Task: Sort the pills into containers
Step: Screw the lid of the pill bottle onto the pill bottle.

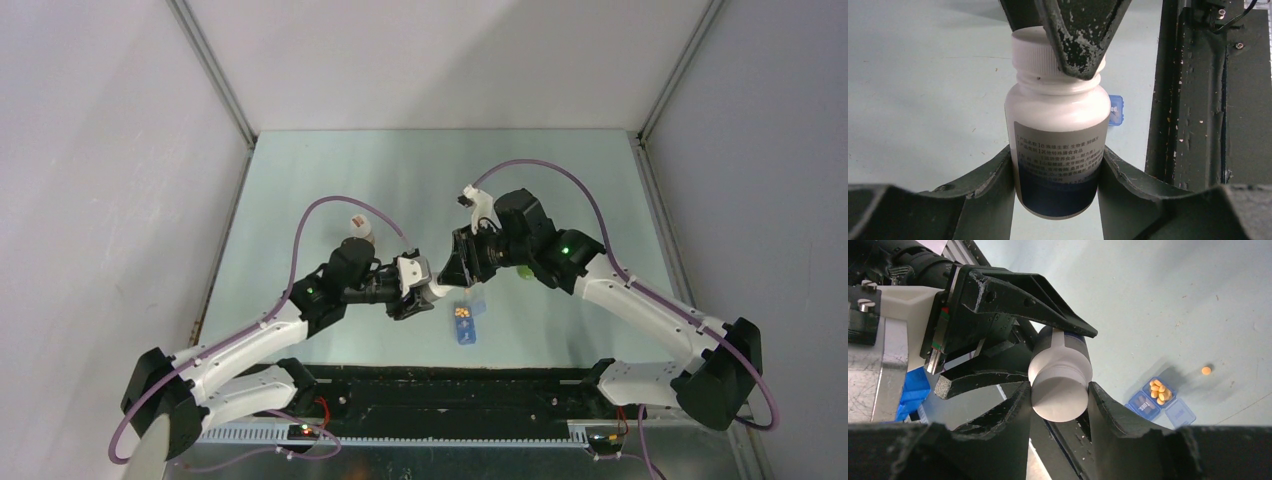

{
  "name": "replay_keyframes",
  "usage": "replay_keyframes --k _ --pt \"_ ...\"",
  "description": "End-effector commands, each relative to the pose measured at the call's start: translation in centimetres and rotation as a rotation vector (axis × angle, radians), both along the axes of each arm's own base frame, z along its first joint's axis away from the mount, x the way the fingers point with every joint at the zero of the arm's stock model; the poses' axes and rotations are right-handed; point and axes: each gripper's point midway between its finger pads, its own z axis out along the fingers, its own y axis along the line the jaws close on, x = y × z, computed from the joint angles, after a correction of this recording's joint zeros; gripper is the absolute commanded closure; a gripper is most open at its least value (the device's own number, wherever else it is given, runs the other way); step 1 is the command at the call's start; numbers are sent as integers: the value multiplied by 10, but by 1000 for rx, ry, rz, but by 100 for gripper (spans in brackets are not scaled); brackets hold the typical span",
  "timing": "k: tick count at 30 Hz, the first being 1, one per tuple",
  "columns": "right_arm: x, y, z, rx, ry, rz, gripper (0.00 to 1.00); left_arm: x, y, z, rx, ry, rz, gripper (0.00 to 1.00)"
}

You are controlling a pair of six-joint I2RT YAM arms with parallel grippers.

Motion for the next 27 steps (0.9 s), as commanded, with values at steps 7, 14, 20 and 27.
replay_keyframes --k 7,14,20,27 --pt "15 -2 7 0 47 -178 53 17 -19 69 -204 -162 11 100" --pt "25 0 16 11 75 -311 49 25 -16 65 -221 -175 67 100" --pt "28 -3 11 -25 125 -379 49 28 -15 62 -222 -176 91 100" --pt "32 -4 29 44 120 -423 40 29 -12 54 -215 -169 109 100"
